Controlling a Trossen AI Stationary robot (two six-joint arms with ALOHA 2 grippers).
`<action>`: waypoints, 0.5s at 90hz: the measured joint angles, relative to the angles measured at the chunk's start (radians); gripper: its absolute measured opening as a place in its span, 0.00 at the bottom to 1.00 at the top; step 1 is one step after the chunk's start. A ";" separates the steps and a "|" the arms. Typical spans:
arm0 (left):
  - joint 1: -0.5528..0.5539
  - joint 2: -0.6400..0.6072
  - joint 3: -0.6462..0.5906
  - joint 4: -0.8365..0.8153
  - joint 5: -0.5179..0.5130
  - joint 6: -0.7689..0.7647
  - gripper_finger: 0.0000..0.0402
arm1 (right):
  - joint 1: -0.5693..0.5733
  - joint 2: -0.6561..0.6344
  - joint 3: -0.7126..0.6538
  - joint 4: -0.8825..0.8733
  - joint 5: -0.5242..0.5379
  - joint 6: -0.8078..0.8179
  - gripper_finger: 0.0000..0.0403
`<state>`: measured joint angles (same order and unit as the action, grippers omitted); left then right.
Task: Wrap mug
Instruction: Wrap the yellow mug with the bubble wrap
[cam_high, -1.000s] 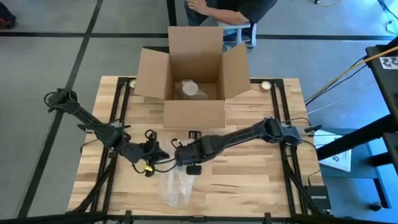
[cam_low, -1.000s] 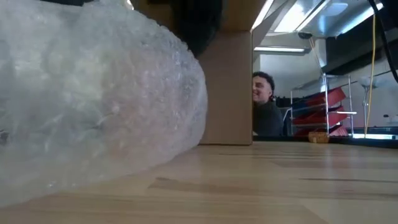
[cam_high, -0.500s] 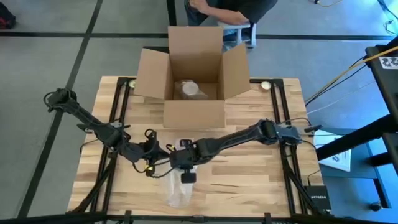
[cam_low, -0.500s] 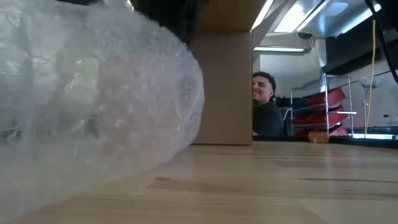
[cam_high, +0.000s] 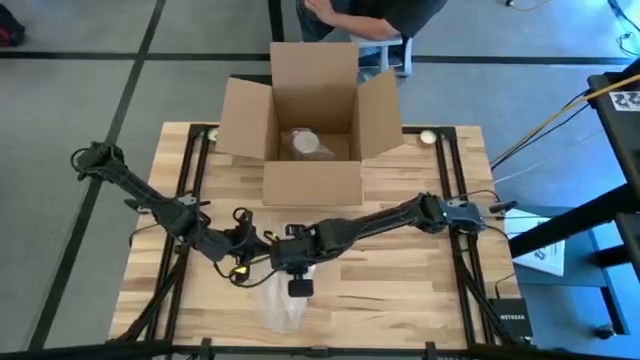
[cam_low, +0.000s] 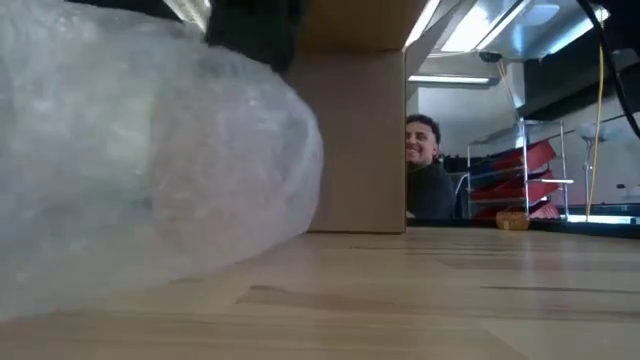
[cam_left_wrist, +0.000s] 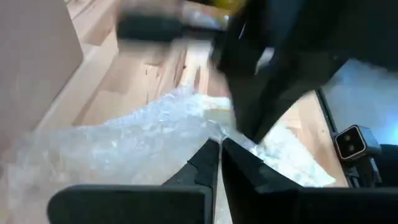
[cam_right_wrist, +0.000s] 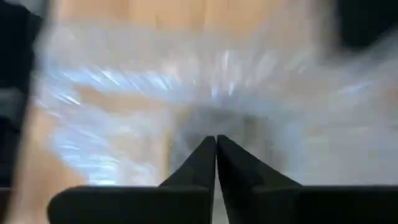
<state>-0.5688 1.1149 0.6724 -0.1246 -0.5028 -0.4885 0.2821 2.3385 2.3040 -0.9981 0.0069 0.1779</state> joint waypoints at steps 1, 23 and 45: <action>0.000 0.000 0.000 -0.001 0.000 0.000 0.00 | 0.000 0.000 0.009 -0.013 0.002 0.000 0.00; -0.001 0.000 0.000 -0.015 0.002 -0.001 0.00 | -0.040 -0.052 -0.017 -0.252 0.230 0.037 0.00; -0.001 0.000 -0.001 -0.024 0.013 -0.001 0.00 | -0.079 -0.043 -0.158 -0.043 0.195 0.007 0.00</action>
<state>-0.5697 1.1149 0.6716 -0.1489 -0.4902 -0.4896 0.2030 2.2956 2.1460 -1.0415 0.2018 0.1854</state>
